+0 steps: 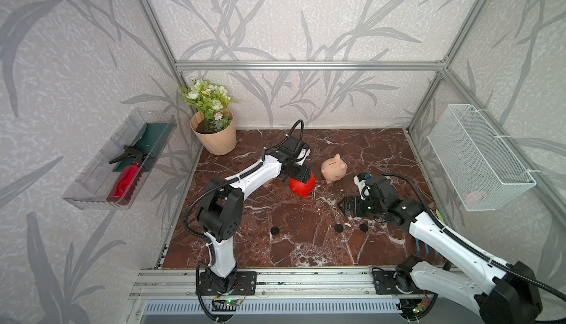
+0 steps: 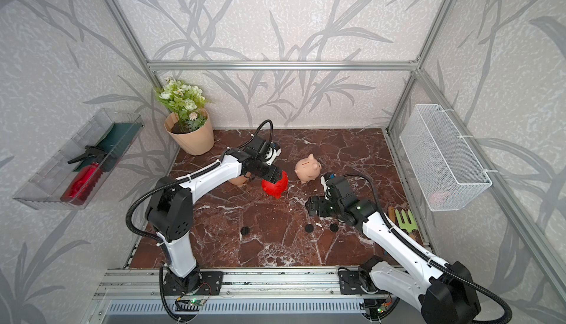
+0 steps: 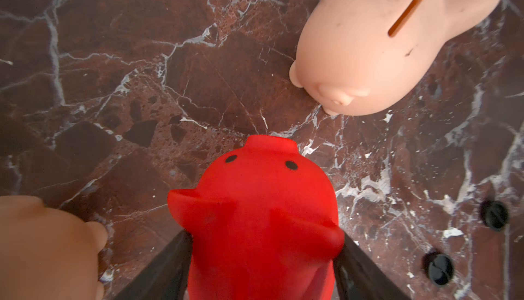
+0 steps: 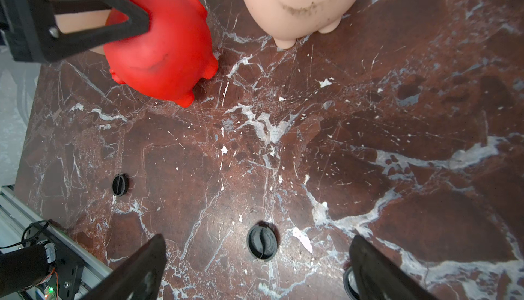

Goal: Close piggy banks
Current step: Turn over the piggy bank at the center of the board.

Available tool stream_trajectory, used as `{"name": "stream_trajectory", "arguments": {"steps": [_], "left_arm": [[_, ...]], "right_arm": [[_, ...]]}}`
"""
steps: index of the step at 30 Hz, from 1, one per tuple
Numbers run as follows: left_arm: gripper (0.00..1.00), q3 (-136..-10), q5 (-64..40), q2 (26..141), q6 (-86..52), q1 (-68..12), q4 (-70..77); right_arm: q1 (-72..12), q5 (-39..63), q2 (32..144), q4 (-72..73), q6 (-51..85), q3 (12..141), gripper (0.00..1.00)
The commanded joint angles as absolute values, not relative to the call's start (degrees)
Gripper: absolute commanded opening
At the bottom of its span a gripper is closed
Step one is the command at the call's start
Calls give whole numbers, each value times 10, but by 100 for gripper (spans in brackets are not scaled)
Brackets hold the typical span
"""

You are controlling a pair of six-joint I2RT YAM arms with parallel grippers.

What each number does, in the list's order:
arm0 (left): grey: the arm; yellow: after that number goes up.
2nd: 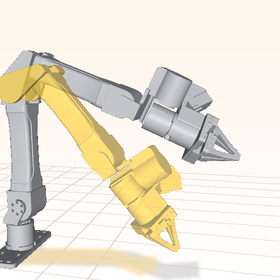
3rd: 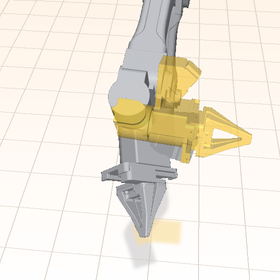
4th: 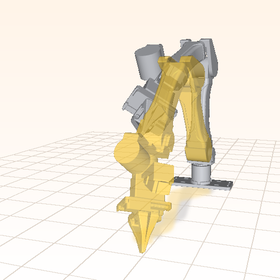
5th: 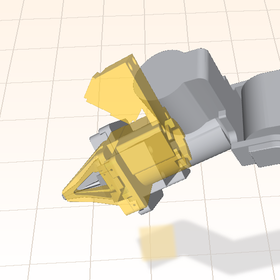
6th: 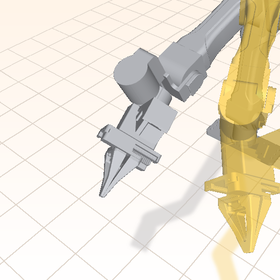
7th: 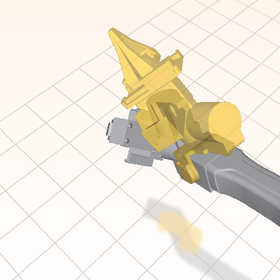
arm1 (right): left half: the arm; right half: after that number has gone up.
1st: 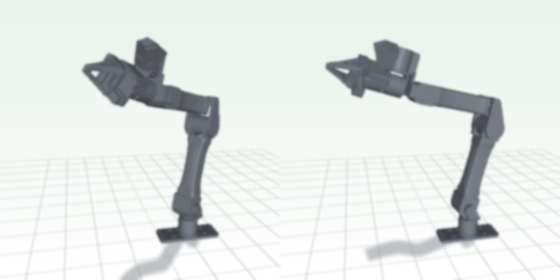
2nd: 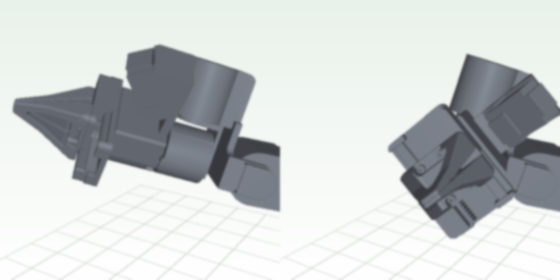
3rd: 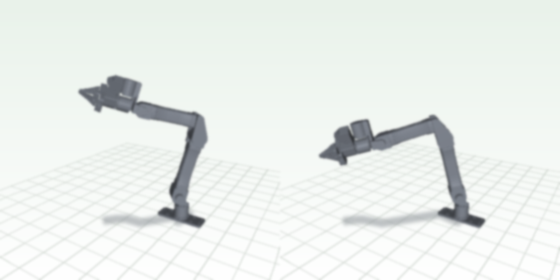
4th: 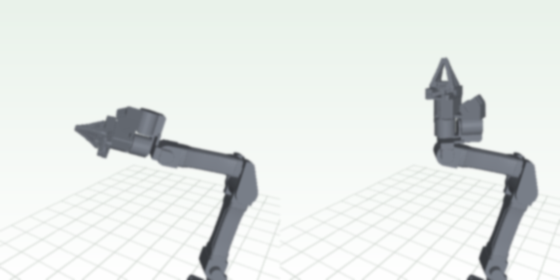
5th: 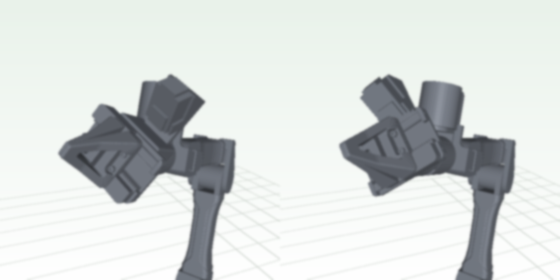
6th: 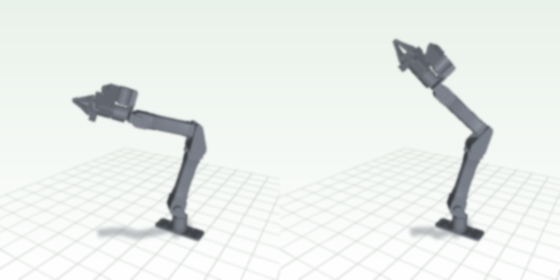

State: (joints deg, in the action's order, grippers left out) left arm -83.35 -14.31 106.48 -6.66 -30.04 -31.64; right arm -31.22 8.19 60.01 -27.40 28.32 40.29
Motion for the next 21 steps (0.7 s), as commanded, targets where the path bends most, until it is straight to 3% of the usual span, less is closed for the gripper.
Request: {"name": "stream_trajectory", "arguments": {"steps": [1,8,21], "left_arm": [[70,-798,-250,1057,-119,-277,-308],[70,-757,-364,1054,-157,-229,-266],[80,-734,-350,1051,-138,-199,-286]], "right_arm": [[-320,84,611,-306,274,412,99],[-331,78,625,-318,277,410,99],[-345,66,654,-326,287,409,99]]}}
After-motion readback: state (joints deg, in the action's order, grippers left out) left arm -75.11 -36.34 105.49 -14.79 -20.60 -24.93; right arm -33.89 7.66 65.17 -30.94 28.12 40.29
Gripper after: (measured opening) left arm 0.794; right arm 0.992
